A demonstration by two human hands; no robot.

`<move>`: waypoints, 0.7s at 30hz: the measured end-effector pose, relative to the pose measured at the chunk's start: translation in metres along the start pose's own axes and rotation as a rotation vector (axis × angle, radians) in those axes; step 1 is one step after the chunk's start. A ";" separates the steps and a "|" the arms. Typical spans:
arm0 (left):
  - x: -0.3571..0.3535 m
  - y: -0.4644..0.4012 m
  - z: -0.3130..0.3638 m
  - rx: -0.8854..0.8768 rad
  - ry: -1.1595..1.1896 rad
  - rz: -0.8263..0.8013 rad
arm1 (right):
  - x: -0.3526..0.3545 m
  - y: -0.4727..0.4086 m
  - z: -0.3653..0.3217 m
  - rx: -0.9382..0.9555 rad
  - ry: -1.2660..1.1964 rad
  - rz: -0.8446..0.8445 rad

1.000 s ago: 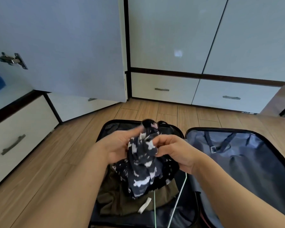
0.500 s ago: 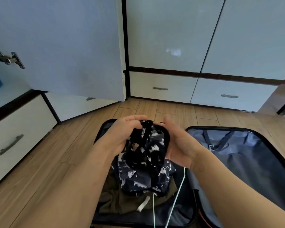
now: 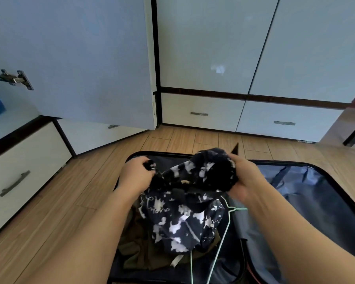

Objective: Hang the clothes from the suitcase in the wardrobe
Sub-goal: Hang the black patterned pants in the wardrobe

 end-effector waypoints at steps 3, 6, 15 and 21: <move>0.008 0.000 -0.029 0.253 0.415 -0.028 | 0.017 -0.003 -0.011 0.037 0.069 -0.044; 0.005 0.011 -0.020 0.425 0.748 -0.110 | 0.042 -0.007 -0.005 0.068 0.747 0.081; -0.026 0.053 0.088 0.087 0.745 -0.378 | -0.041 0.009 -0.001 0.360 0.992 -0.224; -0.017 0.046 0.081 -0.163 0.113 -0.350 | -0.001 0.008 -0.008 0.188 0.688 -0.027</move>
Point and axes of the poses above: each hand's wrist, its own y-axis away from the middle knuckle, its own x-axis out of the back of the hand, z = x × y, the point moved 9 cm from there along -y, towards the middle knuckle, and after that the axes turned 3 degrees about x, right-handed, at the moved point
